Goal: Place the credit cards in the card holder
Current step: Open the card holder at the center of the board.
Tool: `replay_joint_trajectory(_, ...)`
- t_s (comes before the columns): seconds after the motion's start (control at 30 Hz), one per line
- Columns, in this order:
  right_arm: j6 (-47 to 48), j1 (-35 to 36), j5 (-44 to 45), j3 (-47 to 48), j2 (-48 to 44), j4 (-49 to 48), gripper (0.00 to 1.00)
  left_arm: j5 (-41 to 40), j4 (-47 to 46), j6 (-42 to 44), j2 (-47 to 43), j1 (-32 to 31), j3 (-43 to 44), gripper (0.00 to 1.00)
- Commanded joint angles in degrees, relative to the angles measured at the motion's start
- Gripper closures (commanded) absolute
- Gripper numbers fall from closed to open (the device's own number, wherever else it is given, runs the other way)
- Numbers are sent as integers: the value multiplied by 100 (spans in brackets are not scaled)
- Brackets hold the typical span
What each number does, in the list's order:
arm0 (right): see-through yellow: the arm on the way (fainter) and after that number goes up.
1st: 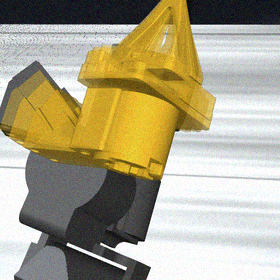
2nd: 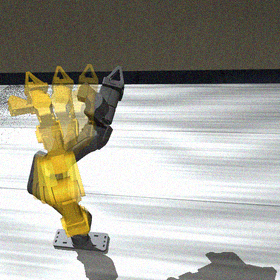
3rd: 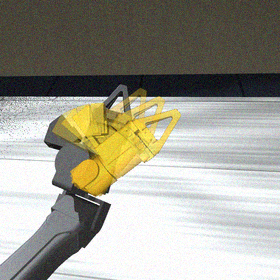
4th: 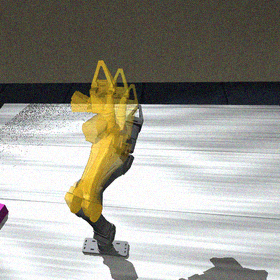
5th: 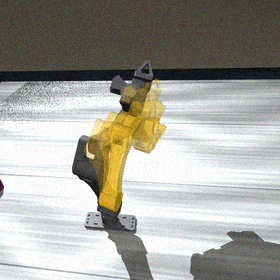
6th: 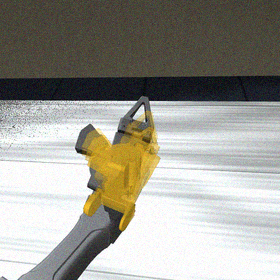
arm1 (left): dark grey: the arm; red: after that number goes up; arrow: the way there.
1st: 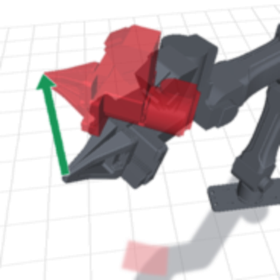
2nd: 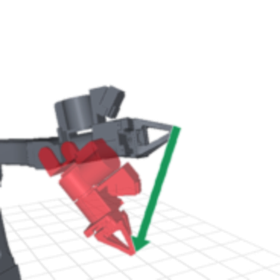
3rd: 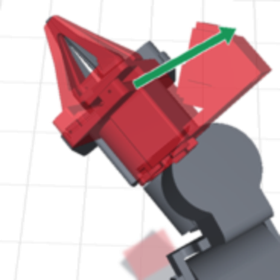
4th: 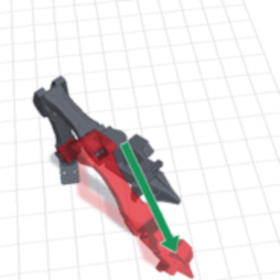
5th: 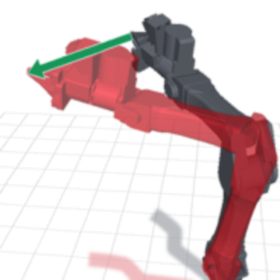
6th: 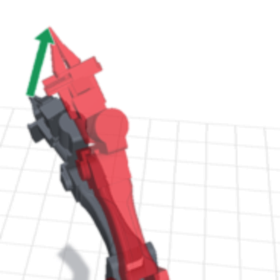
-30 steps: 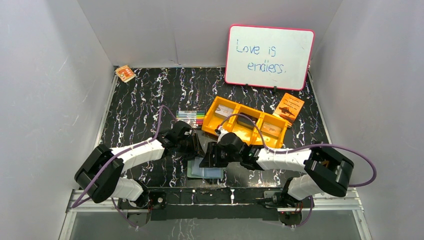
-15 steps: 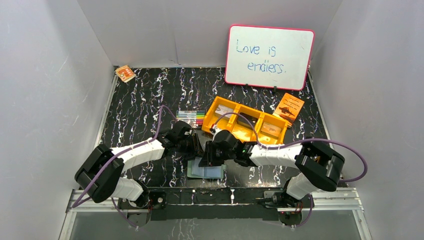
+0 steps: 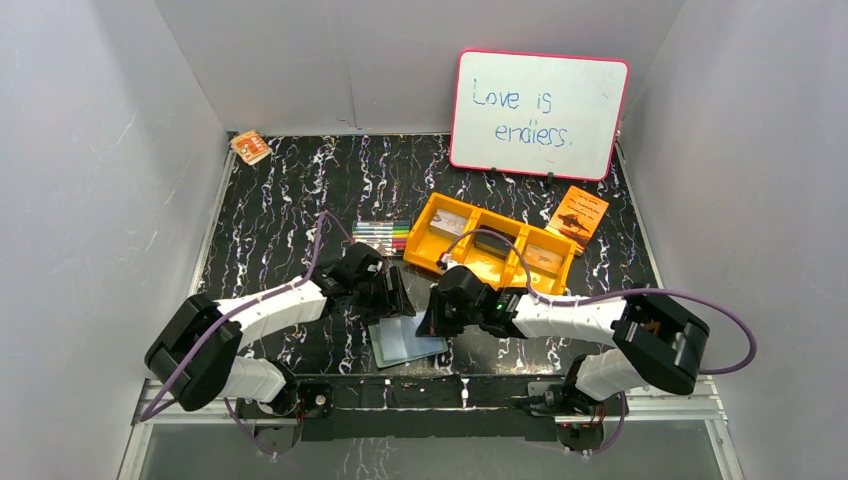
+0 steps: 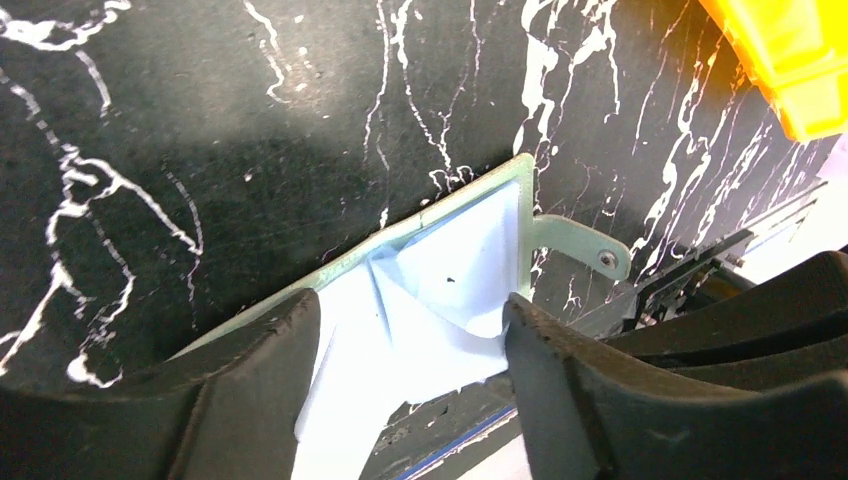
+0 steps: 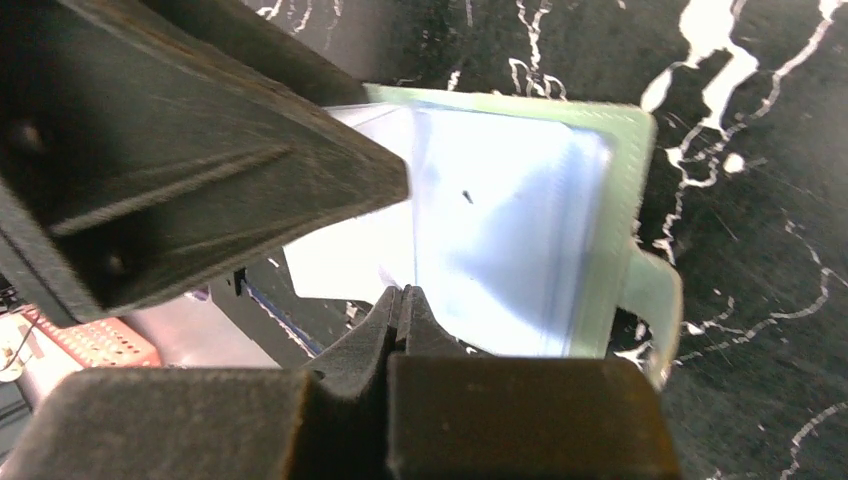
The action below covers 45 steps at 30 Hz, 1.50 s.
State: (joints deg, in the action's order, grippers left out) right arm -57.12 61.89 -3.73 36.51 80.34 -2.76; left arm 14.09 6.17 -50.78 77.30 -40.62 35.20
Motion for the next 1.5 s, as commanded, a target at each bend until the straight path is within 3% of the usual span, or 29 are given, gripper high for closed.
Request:
replay_joint_trajectory(0.0,-190,7,327,-171,-274,264,100,-305,637,149,-439,3,193,32)
replay_joint_trajectory(0.3,-499,7,742,-422,-498,577,100,-699,1270,267,-1014,4,463,25)
replay_joint_trajectory(0.43,-743,7,804,-481,-500,673,100,-436,1162,234,-1012,2,464,26)
replay_joint_trajectory(0.8,-1108,7,1071,-775,-509,654,100,734,-53,-132,-514,-62,156,44)
replay_joint_trajectory(1.03,-1135,7,1155,-842,-504,681,100,717,-200,-96,-126,-127,-101,63)
replay_joint_trajectory(1.27,-1083,3,1205,-946,-642,852,100,472,-231,87,179,-129,-440,75)
replay_joint_trajectory(1.47,-884,5,1272,-1045,-1174,1325,71,349,-248,173,363,-127,-474,79)
